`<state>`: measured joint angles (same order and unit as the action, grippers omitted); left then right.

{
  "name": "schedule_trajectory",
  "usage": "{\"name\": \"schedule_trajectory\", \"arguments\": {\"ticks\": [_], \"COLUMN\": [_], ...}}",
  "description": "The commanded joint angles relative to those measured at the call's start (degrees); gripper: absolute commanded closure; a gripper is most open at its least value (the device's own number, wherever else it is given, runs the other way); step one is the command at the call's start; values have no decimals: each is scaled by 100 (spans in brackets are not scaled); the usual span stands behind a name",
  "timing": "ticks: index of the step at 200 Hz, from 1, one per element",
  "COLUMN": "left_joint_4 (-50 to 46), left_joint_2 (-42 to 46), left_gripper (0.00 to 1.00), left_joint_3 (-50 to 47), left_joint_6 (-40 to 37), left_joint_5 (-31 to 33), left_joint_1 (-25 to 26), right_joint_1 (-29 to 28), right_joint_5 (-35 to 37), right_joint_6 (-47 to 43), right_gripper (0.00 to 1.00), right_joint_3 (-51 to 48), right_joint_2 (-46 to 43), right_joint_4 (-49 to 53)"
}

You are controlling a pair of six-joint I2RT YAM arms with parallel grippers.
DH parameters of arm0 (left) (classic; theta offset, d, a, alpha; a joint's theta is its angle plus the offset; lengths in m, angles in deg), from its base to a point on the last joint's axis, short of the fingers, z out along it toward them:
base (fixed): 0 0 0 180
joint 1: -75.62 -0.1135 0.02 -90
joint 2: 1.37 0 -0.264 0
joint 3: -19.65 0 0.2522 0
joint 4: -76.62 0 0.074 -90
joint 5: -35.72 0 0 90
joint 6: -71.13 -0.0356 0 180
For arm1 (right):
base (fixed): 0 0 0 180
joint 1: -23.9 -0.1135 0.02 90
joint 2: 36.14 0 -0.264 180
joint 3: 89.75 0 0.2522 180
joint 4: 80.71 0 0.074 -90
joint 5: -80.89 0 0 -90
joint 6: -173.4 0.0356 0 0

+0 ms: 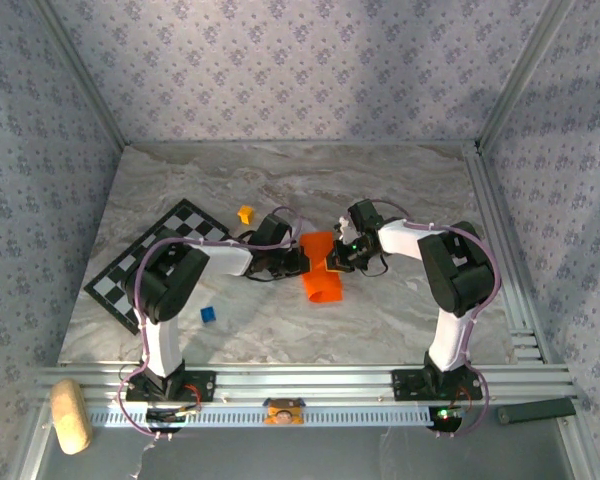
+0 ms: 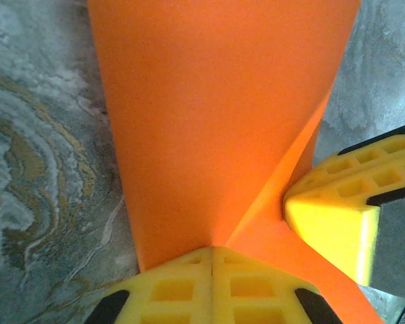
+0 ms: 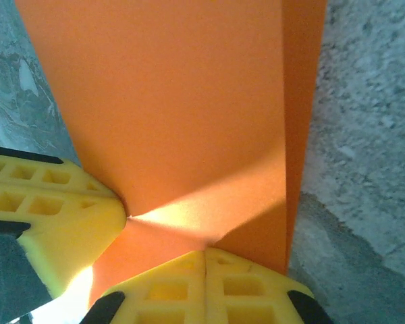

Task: Fold a paper plane with a square sheet of paper (pick it up from the middle)
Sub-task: First fold the square sheet of paper in half at the center of the table.

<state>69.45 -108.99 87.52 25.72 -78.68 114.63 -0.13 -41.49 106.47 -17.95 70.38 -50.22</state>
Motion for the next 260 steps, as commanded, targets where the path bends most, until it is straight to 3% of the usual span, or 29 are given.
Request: {"name": "schedule_trajectory", "arguments": {"ticks": [1,44,164,221,260], "left_joint_4": [-485,-346,-108,-627,-267], "left_joint_2": [292,395,-66,670,579], "left_gripper": [97,97,99,98,96], "left_joint_3": [92,429,-575,-101,38], "left_joint_6": [33,604,238,291,452], "left_joint_5": [152,-457,-88,-85,-529], "left_joint_1": [-9,57,118,177,300], "right_joint_1": [-26,-63,-71,-66,-74], "right_joint_5": [805,894,970,1014,1006], "right_joint_6": [101,189,229,259,276], "right_gripper": [100,100,100,100,100], "right_joint_3": [-276,-260,-393,-390,-399], "right_joint_2": [264,229,211,167,178], "right_joint_4": [455,480,447,440,419]}}
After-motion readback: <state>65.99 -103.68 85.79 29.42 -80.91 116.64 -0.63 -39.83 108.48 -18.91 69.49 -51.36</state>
